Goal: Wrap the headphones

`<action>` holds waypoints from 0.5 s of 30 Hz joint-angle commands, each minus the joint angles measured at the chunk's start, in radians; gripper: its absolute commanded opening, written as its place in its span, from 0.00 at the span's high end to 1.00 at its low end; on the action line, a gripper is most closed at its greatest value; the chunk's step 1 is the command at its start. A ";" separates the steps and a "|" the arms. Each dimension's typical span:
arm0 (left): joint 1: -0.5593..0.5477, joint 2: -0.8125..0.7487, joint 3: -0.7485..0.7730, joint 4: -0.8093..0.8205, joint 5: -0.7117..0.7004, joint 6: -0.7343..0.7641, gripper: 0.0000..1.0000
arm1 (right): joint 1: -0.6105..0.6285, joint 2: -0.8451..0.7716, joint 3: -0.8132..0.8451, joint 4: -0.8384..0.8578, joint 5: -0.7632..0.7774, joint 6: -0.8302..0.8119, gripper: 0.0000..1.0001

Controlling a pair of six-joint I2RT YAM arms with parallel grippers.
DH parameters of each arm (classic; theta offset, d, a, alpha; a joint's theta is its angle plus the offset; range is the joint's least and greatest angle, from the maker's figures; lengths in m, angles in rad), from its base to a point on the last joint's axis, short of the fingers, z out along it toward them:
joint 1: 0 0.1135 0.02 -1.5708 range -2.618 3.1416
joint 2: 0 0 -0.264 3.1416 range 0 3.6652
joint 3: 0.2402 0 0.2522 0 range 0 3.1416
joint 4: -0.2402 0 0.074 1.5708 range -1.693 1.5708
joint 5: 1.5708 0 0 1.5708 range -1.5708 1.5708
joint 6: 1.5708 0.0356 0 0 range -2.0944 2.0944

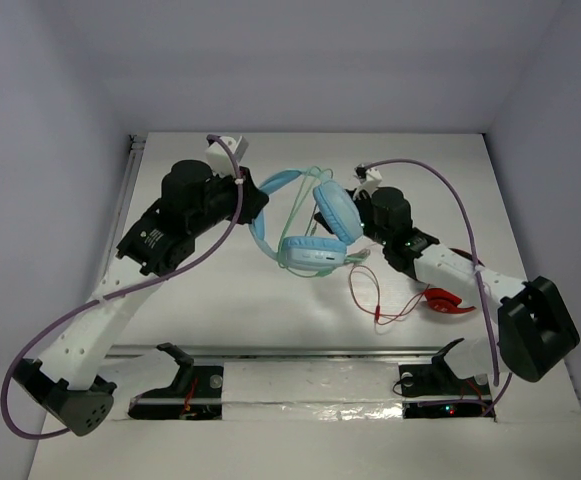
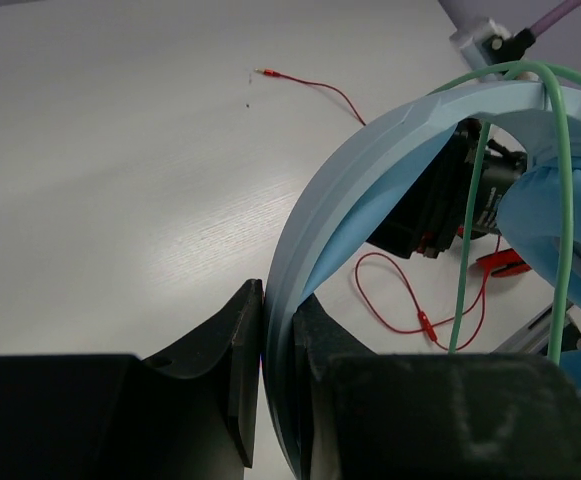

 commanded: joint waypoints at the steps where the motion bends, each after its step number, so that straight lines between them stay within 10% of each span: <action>1: 0.010 0.007 0.091 0.132 0.020 -0.093 1.00 | -0.010 0.004 -0.027 0.133 -0.036 0.027 0.69; 15: 0.010 0.047 0.166 0.131 -0.002 -0.151 1.00 | -0.029 0.021 -0.095 0.227 -0.039 0.023 0.73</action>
